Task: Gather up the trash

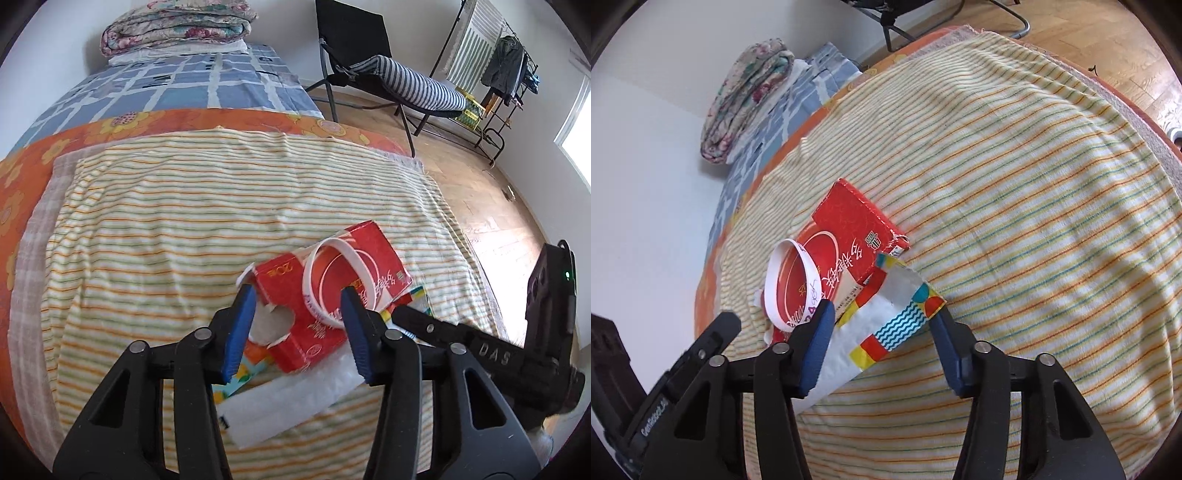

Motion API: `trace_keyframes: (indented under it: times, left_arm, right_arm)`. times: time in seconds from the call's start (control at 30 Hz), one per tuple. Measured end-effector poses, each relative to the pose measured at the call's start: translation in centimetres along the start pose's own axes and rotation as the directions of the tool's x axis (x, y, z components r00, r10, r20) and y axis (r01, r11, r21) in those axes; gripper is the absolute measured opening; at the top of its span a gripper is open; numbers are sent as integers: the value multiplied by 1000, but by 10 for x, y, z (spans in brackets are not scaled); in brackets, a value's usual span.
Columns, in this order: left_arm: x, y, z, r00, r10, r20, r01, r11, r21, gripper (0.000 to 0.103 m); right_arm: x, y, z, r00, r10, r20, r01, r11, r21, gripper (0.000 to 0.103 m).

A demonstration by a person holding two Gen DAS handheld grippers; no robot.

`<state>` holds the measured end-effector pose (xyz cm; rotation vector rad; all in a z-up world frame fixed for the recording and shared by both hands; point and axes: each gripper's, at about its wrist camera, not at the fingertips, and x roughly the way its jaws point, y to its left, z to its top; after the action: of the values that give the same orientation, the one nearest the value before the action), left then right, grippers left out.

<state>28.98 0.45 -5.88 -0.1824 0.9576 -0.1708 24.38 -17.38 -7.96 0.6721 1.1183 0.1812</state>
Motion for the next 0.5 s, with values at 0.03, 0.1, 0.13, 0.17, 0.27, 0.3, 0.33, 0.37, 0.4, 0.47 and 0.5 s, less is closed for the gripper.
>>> trace_keyframes:
  times: [0.03,0.1,0.13,0.17,0.27,0.3,0.33,0.37,0.4,0.47,0.5]
  left_arm:
    - [4,-1,1,1000,-4,-5,4,1000,-4,40]
    - [12,-5,3,1000,2,-6,-2,1000,-1,40]
    - [16,-6,4,1000,6,-8,-6,1000,5,40]
    - [20,-7,4,1000,9,-12,-9,1000,11,40]
    - [34,-13,1,999,40,-26,-39,998,51,30]
    - [38,-15,0,998,63,-25,-61,995,73,26]
    - [40,-16,0,997,75,-20,-73,993,90,21]
    - [40,-17,-1,996,86,-11,-85,991,108,17]
    - [39,-17,-1,995,97,-3,-96,988,121,7]
    - [37,-13,0,997,77,2,-76,991,113,5]
    - [35,-9,0,998,62,6,-62,993,97,4]
  right_arm:
    - [1,0,1,1000,-4,3,4,1000,-4,45]
    - [1,-1,1,1000,-6,5,7,1000,-4,39]
    - [1,-3,3,1000,-6,5,6,1000,-4,36]
    - [3,-4,5,1000,-5,6,5,1000,-5,31]
    - [6,-5,8,1000,-5,4,5,1000,-7,19]
    - [6,-5,9,1000,-1,0,1,1000,-9,16]
    - [6,-6,9,1000,3,-5,-4,1000,-12,11]
    - [6,-5,9,1000,6,-10,-6,1000,-20,7]
    - [6,-4,10,1000,5,-13,-5,1000,-30,7]
    - [3,-1,10,1000,5,-5,-5,999,-52,4]
    - [1,0,10,1000,8,0,-8,998,-60,3]
